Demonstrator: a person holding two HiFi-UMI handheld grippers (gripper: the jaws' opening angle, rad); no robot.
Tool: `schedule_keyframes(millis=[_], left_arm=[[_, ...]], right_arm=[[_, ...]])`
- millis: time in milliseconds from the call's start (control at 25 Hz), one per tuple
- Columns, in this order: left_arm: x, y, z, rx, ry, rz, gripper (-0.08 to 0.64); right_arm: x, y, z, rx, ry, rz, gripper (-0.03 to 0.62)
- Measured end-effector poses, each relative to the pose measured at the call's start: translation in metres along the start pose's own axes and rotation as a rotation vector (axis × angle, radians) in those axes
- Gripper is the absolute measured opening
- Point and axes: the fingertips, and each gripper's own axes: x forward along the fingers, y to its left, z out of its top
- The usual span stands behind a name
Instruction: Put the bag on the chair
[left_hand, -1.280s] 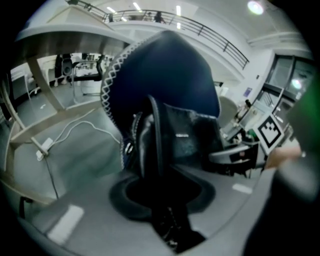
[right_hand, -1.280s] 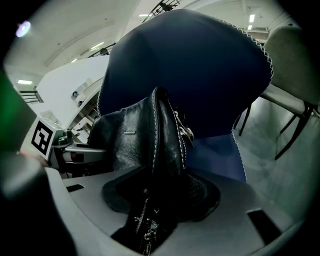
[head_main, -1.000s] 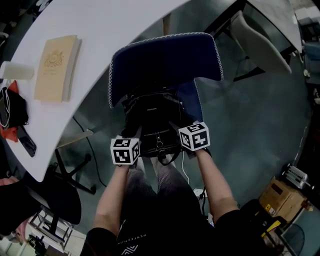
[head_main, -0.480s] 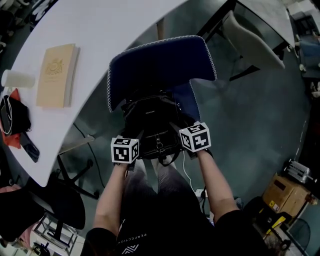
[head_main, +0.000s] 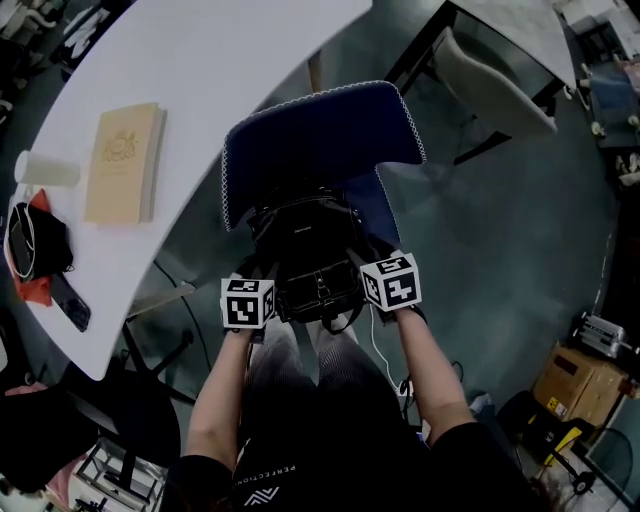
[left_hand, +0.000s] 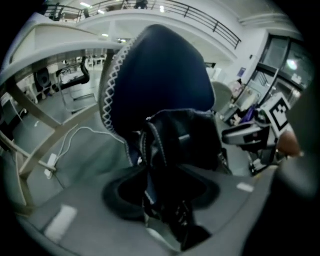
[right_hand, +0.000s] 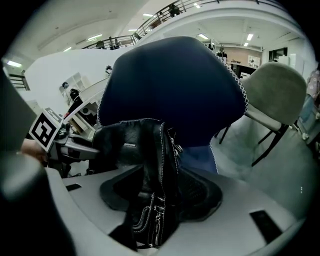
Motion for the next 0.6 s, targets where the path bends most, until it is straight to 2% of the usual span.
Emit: schedule_keyframes(millis=[600], left_arm=[[-0.048,0.000,0.023,0.018,-0.062,-0.034,0.123]], right_arm=[[-0.034,0.022,0.011,0.075,-0.068,-0.043,0.115]])
